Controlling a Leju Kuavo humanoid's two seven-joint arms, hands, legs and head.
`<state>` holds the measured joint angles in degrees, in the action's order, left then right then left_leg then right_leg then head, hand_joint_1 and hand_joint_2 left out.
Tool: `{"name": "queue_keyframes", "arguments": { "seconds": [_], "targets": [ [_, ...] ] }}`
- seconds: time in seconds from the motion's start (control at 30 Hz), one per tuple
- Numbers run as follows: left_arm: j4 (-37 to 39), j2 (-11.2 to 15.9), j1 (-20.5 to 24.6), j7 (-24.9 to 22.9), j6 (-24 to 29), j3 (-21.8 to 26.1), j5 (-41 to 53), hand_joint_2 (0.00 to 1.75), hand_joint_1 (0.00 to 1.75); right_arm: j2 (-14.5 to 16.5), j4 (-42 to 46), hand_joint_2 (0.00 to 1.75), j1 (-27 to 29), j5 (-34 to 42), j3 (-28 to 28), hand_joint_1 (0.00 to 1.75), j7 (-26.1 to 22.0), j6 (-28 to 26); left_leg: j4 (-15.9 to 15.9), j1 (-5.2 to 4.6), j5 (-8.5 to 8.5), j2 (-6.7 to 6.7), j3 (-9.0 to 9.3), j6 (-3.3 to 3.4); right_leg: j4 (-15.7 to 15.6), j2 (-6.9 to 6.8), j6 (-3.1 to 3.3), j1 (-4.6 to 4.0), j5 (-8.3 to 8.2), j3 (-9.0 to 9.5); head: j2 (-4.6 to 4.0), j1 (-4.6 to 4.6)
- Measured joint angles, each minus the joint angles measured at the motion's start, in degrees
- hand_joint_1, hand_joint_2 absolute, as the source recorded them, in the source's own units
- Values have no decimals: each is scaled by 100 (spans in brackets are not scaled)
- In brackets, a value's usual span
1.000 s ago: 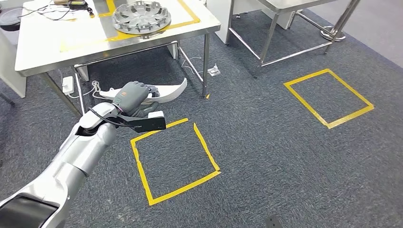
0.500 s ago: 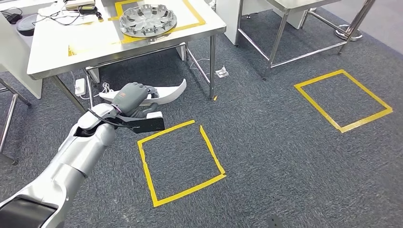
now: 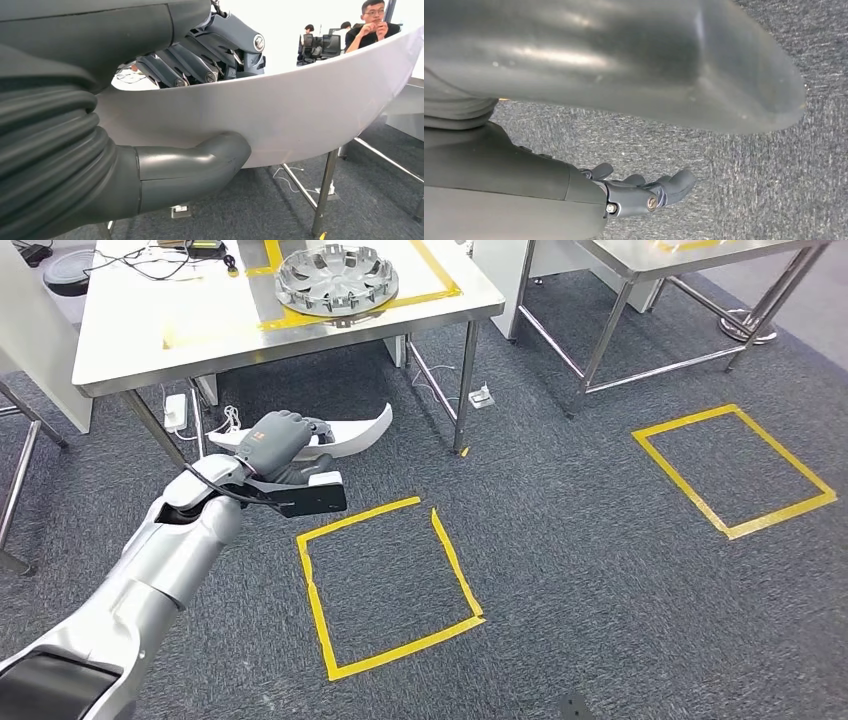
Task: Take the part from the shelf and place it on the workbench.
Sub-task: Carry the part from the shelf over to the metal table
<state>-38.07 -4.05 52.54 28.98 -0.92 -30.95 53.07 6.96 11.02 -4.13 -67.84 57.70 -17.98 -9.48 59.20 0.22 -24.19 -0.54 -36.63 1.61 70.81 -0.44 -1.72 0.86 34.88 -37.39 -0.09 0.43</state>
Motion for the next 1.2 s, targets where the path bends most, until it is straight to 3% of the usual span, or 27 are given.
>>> {"name": "queue_keyframes", "arguments": {
  "seconds": [0.03,0.07,0.1,0.17,0.23,0.3,0.4,0.43,0.5,0.57,0.6,0.63,0.67,0.73,0.8,0.87,0.9,0.93,1.0,1.07,1.1,1.13,1.2],
  "targets": [
    [11,-14,-6,0,-1,0,1,175,171,-2,0,0,3,4,9,0,20,11,3,-4,-18,-7,11,10,297,4,-7,0,49,-216,0,0],
    [23,-23,-12,-1,-2,0,2,175,171,-3,0,0,10,10,17,0,33,25,7,-8,-37,-14,26,12,411,6,-8,0,-7,-349,0,1],
    [31,-32,-16,-1,-2,0,5,175,171,-3,0,0,14,14,22,0,49,39,14,-9,-58,-18,46,7,306,6,-3,0,-177,-373,0,1],
    [39,-48,-13,-2,-2,0,14,175,171,-4,0,0,14,19,27,0,73,63,33,-11,-107,-12,93,-18,-386,-45,31,-6,-668,-158,0,1],
    [43,-57,1,-2,-2,0,25,175,171,-6,0,0,-4,21,29,0,80,85,61,-42,-153,6,116,-70,-977,-125,85,-40,-915,77,0,2],
    [51,-59,12,-2,-2,0,33,175,171,-8,0,0,-18,24,30,0,80,105,61,-67,-174,46,129,-133,-1109,-114,141,-64,-912,133,0,2],
    [53,-63,28,-3,-2,1,35,175,171,-5,0,0,-11,27,35,0,76,119,165,-61,-284,98,104,-236,-1136,-19,236,-29,-935,156,0,-4],
    [55,-62,38,-3,-2,1,36,175,171,-4,0,0,-10,27,38,0,74,122,361,-54,-402,94,18,-269,-1151,6,264,-15,-942,170,0,-9],
    [65,-60,41,-4,-2,1,36,175,171,-5,0,0,-8,27,43,0,69,130,1047,-32,-727,82,-311,-314,-1155,67,296,-5,-936,180,0,-15],
    [78,-58,10,-4,-2,1,38,175,171,-5,0,0,-5,26,46,0,64,145,1571,-12,-863,81,-586,-334,-1152,143,304,-1,-930,185,0,-14],
    [82,-58,-5,-3,-2,2,40,175,171,-4,0,0,-2,25,48,0,63,153,1554,-4,-777,77,-592,-333,-1150,188,303,1,-928,189,0,-14],
    [83,-55,-11,-4,-2,2,41,175,171,-3,0,0,2,25,48,0,63,160,1313,2,-597,60,-487,-325,-1147,234,297,4,-926,195,0,-14],
    [81,-50,-11,-5,-1,2,42,175,171,-1,0,0,5,25,49,0,63,165,934,9,-385,0,-310,-309,-1144,279,285,8,-921,202,0,-15],
    [78,-34,-5,-7,4,2,43,175,171,3,0,0,3,25,52,0,63,173,267,18,-153,-163,29,-272,-1133,362,230,3,-914,194,0,-11],
    [72,-26,-13,-7,8,2,44,175,171,3,0,0,1,23,56,0,63,176,56,9,-161,-228,143,-233,-1141,435,151,7,-929,173,0,-9],
    [57,-28,-20,-9,9,2,45,175,171,4,0,0,16,23,59,0,62,187,15,8,-145,-155,157,-166,-1147,468,74,24,-936,161,0,-10],
    [45,-30,-16,-9,9,2,45,175,171,7,0,0,22,23,60,0,62,196,-9,14,-134,-112,173,-123,-1073,412,43,23,-887,123,0,-2],
    [33,-33,-12,-9,9,2,45,175,171,9,0,0,22,23,61,0,60,204,-33,23,-124,-69,188,-87,-890,327,18,19,-784,34,0,7],
    [19,-33,-16,-8,6,2,45,175,171,12,0,0,6,20,61,0,56,212,-41,18,-130,16,198,-43,-212,147,-17,11,-463,-303,0,24],
    [20,-31,-37,-9,1,3,45,175,171,12,0,0,6,19,61,0,56,211,-28,6,-148,108,197,-28,374,97,-34,13,-292,-608,0,24],
    [20,-31,-45,-9,-2,3,44,175,171,12,0,0,13,18,61,0,57,211,-22,3,-164,150,199,-27,395,86,-32,12,-352,-628,0,25],
    [19,-31,-48,-9,-7,4,44,175,171,11,0,0,19,16,61,0,56,211,-15,3,-183,193,206,-33,180,66,-22,11,-507,-523,0,25],
    [10,-31,-44,-9,-16,4,44,175,171,10,0,0,15,12,61,0,52,211,1,-12,-230,273,236,-66,-602,-95,24,-14,-827,-113,0,25]
  ]
}}
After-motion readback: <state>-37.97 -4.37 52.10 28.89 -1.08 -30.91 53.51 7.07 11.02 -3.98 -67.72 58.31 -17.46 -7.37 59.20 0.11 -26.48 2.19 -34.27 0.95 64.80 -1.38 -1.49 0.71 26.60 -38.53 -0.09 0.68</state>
